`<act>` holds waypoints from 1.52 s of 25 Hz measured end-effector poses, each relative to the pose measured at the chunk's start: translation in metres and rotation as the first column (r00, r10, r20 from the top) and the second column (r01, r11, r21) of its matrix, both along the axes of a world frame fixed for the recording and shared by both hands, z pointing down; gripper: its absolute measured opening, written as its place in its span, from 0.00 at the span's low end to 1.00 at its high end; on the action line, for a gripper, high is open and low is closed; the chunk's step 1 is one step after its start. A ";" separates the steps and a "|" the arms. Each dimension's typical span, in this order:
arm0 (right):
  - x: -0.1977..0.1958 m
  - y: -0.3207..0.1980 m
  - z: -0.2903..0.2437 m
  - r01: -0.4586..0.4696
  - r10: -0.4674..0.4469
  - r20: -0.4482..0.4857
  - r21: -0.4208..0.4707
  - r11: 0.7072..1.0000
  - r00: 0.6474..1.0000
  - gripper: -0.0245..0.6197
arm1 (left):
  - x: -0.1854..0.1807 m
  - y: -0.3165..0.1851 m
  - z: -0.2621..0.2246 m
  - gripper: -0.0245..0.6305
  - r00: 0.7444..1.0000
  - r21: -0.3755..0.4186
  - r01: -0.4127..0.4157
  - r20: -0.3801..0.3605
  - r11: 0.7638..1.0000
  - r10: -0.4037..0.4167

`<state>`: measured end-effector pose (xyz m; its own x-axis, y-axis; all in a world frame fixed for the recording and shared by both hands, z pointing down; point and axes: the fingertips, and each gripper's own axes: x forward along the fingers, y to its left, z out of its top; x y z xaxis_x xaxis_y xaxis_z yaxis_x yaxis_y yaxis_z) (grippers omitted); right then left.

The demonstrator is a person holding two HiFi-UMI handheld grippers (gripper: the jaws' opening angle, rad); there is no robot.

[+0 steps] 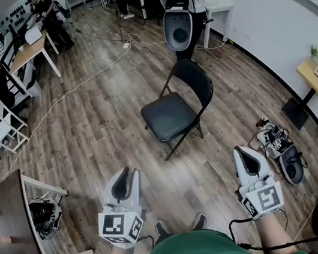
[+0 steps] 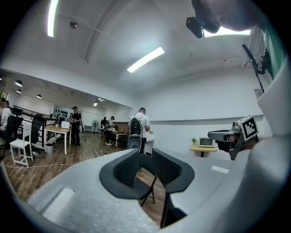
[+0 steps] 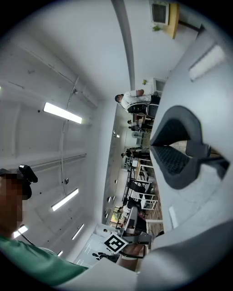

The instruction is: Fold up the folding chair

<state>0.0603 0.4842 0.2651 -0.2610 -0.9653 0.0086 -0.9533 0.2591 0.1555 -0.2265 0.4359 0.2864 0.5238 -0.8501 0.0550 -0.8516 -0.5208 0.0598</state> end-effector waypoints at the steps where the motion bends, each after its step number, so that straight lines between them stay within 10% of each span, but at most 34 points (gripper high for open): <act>1: 0.006 0.000 0.001 0.003 -0.003 0.003 -0.001 1.000 1.000 0.04 | 0.006 0.000 0.000 0.19 1.000 -0.002 0.004 0.000 1.000 -0.004; 20: 0.082 -0.022 0.037 0.088 -0.083 0.078 -0.065 0.994 0.993 0.04 | 0.067 -0.001 0.044 0.19 0.996 -0.087 0.080 0.037 0.993 -0.077; 38: 0.082 -0.204 0.058 -0.084 0.098 0.077 -0.165 0.983 0.992 0.04 | 0.061 -0.241 0.063 0.19 0.999 -0.116 -0.034 -0.029 0.993 0.031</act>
